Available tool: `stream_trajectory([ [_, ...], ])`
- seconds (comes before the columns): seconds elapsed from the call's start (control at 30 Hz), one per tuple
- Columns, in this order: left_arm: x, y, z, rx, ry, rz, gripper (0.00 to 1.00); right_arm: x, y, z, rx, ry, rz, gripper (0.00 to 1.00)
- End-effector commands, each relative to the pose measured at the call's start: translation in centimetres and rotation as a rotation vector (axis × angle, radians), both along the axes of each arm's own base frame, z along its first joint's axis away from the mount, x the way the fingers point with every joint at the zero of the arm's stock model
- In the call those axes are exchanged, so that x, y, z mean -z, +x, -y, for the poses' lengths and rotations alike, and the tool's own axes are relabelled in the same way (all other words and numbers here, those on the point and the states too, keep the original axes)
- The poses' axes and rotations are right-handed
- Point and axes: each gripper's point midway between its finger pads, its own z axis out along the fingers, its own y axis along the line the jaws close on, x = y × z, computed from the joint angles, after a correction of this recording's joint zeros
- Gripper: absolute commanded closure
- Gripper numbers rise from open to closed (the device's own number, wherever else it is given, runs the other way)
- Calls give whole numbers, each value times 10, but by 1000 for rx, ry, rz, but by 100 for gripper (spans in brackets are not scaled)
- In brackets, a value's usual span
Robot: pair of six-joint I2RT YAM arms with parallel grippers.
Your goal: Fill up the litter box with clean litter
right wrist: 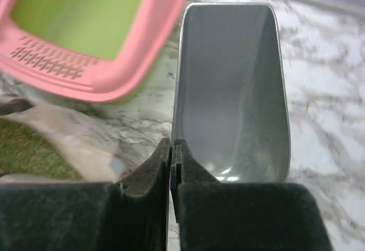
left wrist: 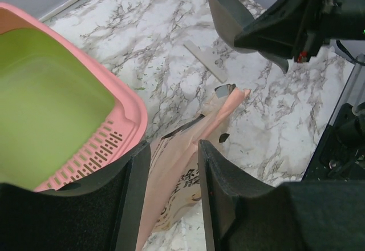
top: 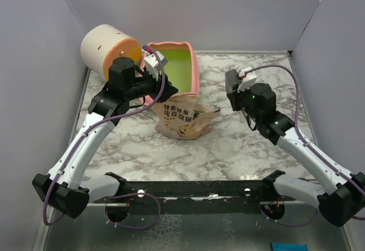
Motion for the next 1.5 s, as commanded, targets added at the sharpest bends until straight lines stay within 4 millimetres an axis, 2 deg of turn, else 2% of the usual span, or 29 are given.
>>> stream_trajectory([
  [0.0,-21,-15,-5,2,-38,47,57,-50,-15,-30,-60,-187,225,99],
  [0.1,-27,-21,-11,-18,-40,60,54,-54,-31,-59,-138,-299,294,99],
  [0.27,-32,-26,-27,-90,-12,82,47,-67,-59,-92,-185,-474,448,99],
  [0.5,-43,-29,-22,-60,-37,67,46,-119,-111,-112,-226,-487,689,99],
  [0.53,-42,-29,-20,-51,-40,57,46,-124,-117,-112,-225,-509,709,99],
  [0.57,-51,-30,-17,-39,-57,66,46,-128,-123,-114,-236,-525,725,99],
  [0.67,-63,-32,-8,12,-91,61,46,-133,-132,-114,-199,-616,758,99],
  [0.83,-85,-43,4,98,-172,69,48,-126,-134,-119,-186,-694,773,99],
  [1.03,-96,-61,0,115,-201,83,48,-138,-137,-111,-174,-616,786,99],
  [1.2,-94,-73,7,193,-233,48,48,-132,-137,-115,-192,-646,778,99],
  [1.47,-91,-71,18,249,-264,21,50,-120,-137,-134,-240,-655,758,99],
])
